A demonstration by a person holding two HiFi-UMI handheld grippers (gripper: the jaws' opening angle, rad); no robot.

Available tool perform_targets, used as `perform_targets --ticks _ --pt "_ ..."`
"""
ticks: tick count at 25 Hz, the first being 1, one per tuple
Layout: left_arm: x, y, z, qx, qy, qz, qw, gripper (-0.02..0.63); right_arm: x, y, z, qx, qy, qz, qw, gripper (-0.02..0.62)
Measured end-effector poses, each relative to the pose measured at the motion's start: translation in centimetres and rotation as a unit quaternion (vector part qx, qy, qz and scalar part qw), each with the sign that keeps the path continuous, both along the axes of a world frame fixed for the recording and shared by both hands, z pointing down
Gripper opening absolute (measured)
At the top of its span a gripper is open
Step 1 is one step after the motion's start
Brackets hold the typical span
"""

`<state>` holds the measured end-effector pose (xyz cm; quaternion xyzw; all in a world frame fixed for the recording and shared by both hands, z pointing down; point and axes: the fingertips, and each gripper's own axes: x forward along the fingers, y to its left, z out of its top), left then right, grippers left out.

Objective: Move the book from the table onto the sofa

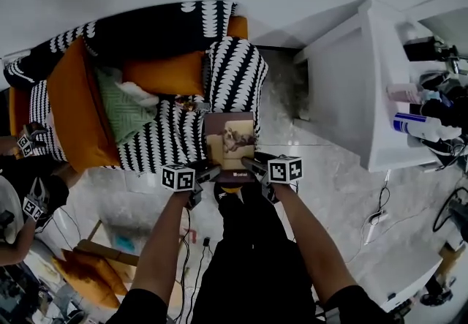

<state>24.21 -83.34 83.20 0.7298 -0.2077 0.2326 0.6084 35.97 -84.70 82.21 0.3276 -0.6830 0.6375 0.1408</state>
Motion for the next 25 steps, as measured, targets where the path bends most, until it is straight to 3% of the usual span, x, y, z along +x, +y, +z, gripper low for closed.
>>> perform_targets --ticks 8,12,16,18,19,22,25 --pt "-1.4 1.0 -0.8 -0.021 0.022 -0.044 0.9986 0.255 1.3 1.2 -0.7 0.007 0.008 0.033 0.999 0.264" --pt "-2.5 1.2 -1.4 -0.017 0.009 -0.053 0.9984 0.255 2.7 1.1 -2.1 0.043 0.045 0.037 0.997 0.262" --pt "-4.7 1.7 -3.2 0.014 -0.025 -0.034 0.999 0.255 4.4 1.4 -5.3 0.092 0.072 0.069 0.991 0.181" --pt "-5.3 1.5 -5.1 0.023 -0.012 -0.042 0.9988 0.253 4.7 1.7 -7.3 0.106 0.061 0.081 0.989 0.049" --pt "-5.3 1.5 -6.4 0.025 0.001 -0.047 0.9986 0.253 4.5 2.0 -8.4 0.111 0.052 0.082 0.989 0.015" --pt "-5.0 1.6 -9.9 0.044 0.035 -0.057 0.9968 0.191 3.4 3.2 -11.2 0.12 0.024 0.079 0.989 0.008" --pt "-3.6 2.5 -13.3 0.046 0.09 -0.082 0.9915 0.044 2.1 4.4 -13.7 0.123 -0.006 0.091 0.988 0.008"
